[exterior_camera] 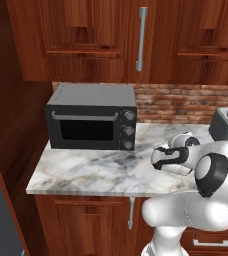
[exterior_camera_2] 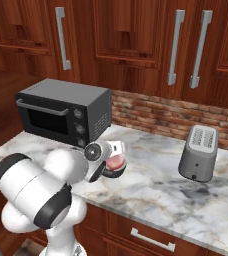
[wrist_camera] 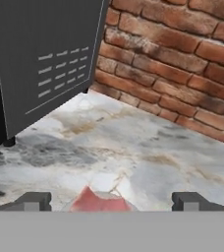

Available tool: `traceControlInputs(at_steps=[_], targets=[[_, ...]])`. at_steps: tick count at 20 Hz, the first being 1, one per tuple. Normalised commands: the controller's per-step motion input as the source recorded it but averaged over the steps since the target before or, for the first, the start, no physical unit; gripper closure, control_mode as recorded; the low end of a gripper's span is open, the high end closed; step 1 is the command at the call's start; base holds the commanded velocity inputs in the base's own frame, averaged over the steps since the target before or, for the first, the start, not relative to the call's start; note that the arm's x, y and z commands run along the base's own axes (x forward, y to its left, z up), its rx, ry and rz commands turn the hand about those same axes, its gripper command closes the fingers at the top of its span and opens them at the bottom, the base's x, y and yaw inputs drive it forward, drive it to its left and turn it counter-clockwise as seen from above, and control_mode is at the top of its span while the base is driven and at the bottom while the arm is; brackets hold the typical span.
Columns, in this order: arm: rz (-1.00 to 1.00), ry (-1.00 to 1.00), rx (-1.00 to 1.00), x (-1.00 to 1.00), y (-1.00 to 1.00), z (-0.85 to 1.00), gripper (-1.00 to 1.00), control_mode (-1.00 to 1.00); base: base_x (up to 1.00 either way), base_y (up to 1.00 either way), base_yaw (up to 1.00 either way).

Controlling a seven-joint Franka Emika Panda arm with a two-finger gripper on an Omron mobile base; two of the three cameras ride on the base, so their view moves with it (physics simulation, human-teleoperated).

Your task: Take the steak from the fridge and place it on the digital scale on the counter by the fridge. Wait a few seconds for a reading, then move it to the plate on the dining counter.

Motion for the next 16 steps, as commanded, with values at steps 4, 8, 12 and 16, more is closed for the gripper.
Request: traceControlInputs(at_steps=[4,8,12,16], targets=[[-0.01,0.04,0.00,-0.24,0.00,0.98,-1.00,-1.00,0.00,0.00,0.00],[-0.06,0.22,0.01,-0.59,0.00,0.79,-1.00,-1.00,0.00,0.00,0.00],[-0.09,0.30,0.04,-0.69,0.02,0.62,-1.00,-1.00,0.00,0.00,0.00],[-0.06,0.29,0.04,-0.68,0.17,0.37,-1.00,-1.00,0.00,0.00,0.00]])
